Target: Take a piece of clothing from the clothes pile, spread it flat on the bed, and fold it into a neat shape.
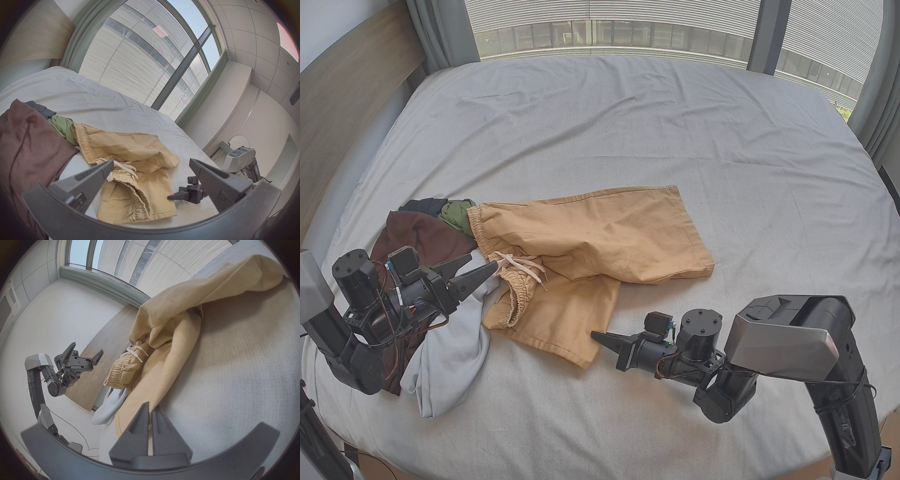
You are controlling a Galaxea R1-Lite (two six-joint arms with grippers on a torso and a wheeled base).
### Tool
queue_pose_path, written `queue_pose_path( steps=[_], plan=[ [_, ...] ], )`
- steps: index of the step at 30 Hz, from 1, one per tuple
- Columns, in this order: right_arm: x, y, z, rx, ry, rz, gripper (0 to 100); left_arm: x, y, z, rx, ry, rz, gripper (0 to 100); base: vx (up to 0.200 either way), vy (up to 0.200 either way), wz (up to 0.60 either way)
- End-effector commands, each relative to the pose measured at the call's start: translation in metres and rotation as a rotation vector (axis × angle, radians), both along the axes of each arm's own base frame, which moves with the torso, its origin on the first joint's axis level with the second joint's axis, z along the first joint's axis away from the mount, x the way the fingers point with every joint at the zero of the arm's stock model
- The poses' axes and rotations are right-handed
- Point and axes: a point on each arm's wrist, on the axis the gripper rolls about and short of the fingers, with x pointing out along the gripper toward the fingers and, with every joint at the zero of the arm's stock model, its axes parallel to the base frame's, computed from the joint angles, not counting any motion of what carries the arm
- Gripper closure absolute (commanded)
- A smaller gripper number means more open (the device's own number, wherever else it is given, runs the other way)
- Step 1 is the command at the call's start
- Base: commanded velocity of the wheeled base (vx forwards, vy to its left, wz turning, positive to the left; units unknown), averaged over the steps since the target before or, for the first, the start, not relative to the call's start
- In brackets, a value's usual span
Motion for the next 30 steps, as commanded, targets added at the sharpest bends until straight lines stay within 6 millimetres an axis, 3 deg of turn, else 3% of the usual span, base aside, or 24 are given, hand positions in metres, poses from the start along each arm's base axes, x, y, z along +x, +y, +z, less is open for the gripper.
queue_pose_path(
  steps=[1,15,23,27,28,30],
  plan=[
    [-0.004,-0.008,-0.003,-0.018,0.028,-0.01,100,0.001,0.0,0.0,0.0,-0.001,-0.001,0,0.0,0.0,0.0],
    [-0.036,-0.036,0.039,-0.032,0.054,-0.013,100,0.002,0.0,0.003,-0.002,-0.012,0.002,0,0.0,0.0,0.0],
    [-0.034,-0.034,0.04,-0.031,0.039,-0.016,100,0.002,0.0,0.002,-0.001,-0.012,0.002,0,0.0,0.0,0.0],
    [-0.024,-0.032,0.026,-0.041,0.045,-0.024,100,0.001,0.0,0.003,-0.002,-0.015,0.002,0,0.0,0.0,0.0],
    [-0.021,-0.032,0.026,-0.038,0.041,-0.029,0,0.001,0.001,0.003,-0.002,-0.014,0.003,0,0.0,0.0,0.0],
    [-0.017,-0.03,0.026,-0.033,0.034,-0.03,0,0.001,0.0,0.003,-0.002,-0.012,0.002,0,0.0,0.0,0.0]
  ],
)
